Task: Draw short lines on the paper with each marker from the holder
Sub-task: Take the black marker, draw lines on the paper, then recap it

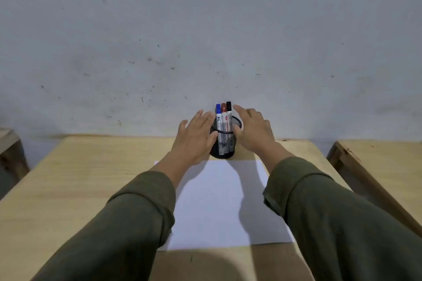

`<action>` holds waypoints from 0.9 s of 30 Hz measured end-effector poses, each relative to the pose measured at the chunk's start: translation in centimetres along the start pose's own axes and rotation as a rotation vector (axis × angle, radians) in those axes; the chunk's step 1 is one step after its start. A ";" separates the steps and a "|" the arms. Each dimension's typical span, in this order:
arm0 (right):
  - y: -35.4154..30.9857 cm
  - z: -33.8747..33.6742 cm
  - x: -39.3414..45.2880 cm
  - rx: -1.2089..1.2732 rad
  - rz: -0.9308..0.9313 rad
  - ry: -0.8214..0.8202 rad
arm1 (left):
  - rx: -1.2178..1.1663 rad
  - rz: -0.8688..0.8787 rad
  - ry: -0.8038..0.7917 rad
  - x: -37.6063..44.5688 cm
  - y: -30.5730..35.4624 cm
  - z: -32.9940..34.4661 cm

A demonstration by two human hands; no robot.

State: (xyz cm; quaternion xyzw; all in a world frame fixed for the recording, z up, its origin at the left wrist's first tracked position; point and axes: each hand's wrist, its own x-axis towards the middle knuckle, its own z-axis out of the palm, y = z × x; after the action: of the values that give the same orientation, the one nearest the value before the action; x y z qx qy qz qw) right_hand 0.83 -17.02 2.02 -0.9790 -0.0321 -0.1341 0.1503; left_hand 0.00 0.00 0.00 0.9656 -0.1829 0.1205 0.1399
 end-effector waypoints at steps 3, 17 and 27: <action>0.0 0.4 1.3 -0.004 -0.017 0.021 | 0.017 0.031 -0.010 0.3 -0.7 0.6; 0.0 1.3 2.7 0.079 -0.026 0.144 | -0.024 0.063 0.010 0.5 -1.5 2.1; -1.2 -1.1 1.8 0.528 0.024 0.282 | -0.004 0.027 -0.026 0.9 -0.2 0.2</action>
State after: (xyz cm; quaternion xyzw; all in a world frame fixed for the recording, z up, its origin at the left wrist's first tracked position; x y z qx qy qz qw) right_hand 2.17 -16.14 3.87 -0.8781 -0.0329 -0.2542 0.4041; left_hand 0.96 -0.15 0.05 0.9643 -0.1979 0.1097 0.1376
